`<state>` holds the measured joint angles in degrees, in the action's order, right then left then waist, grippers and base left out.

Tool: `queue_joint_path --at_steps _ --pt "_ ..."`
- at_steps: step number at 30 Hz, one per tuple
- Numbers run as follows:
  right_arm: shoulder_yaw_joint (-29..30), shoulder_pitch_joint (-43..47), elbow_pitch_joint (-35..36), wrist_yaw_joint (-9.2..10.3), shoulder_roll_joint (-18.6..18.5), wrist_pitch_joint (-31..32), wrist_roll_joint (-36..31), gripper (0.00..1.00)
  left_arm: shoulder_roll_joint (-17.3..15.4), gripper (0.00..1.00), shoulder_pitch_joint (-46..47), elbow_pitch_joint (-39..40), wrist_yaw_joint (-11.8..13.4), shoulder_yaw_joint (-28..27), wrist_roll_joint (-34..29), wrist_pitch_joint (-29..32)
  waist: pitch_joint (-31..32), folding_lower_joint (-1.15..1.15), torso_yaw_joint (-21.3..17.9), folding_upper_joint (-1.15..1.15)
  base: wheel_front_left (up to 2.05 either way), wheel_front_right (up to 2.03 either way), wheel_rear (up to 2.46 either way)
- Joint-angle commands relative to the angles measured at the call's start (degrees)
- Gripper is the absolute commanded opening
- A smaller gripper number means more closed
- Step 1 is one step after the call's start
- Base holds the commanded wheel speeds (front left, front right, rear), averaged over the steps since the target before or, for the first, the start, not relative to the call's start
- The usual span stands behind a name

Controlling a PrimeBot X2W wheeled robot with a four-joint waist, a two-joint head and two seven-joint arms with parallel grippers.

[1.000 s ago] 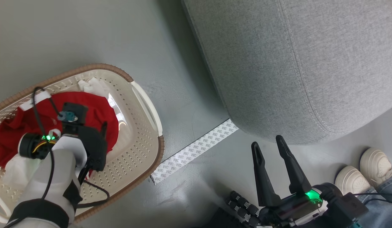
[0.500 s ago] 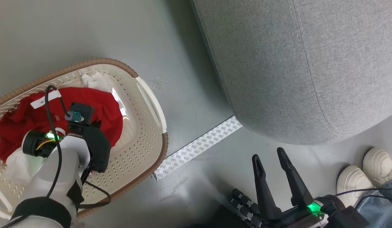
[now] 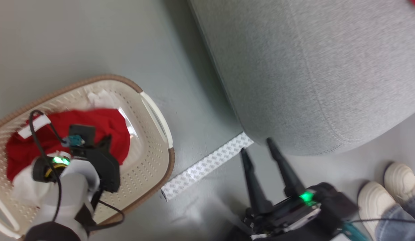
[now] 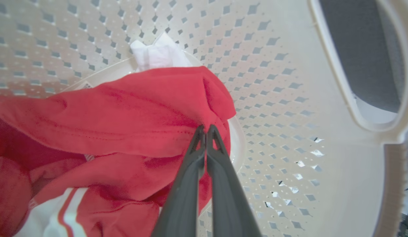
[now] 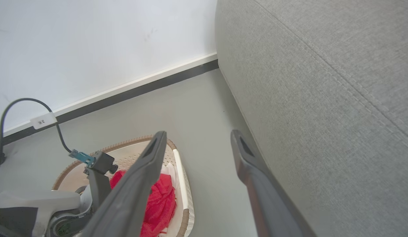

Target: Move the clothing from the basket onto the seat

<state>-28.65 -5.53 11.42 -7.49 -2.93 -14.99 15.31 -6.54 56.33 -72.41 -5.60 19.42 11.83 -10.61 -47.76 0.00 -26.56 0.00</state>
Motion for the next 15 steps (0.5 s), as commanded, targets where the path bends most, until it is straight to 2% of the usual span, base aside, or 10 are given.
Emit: queue_joint_path --at_steps 1,8,13,14,15 --pt "-0.34 -0.59 -1.64 0.00 0.08 -0.23 -0.79 1.00 0.40 0.00 -1.21 -0.08 -0.45 0.07 0.56 -0.72 5.48 0.00 2.63 0.00 0.00 0.00 0.00" --pt "0.71 -2.64 -11.79 0.00 0.02 2.06 -3.02 1.00 2.94 0.00 -4.13 1.60 -1.57 0.54 3.54 -2.39 15.67 0.00 5.63 0.00 0.00 0.00 0.00" --pt "2.98 -0.45 -12.98 0.00 0.01 8.10 -4.59 1.00 3.77 0.00 -6.78 4.24 -1.75 2.62 6.95 -1.10 24.66 0.00 8.18 0.00 0.00 0.00 0.00" --pt "2.98 -0.45 -12.98 0.00 0.01 8.10 -4.59 1.00 3.77 0.00 -6.78 4.24 -1.75 2.62 6.95 -1.10 24.66 0.00 8.18 0.00 0.00 0.00 0.00" --pt "3.60 0.73 -12.91 0.00 -0.43 10.63 -4.78 1.00 3.81 0.00 -8.94 7.29 -1.79 5.05 10.01 0.03 28.37 0.00 9.31 0.00 0.00 0.00 0.00"
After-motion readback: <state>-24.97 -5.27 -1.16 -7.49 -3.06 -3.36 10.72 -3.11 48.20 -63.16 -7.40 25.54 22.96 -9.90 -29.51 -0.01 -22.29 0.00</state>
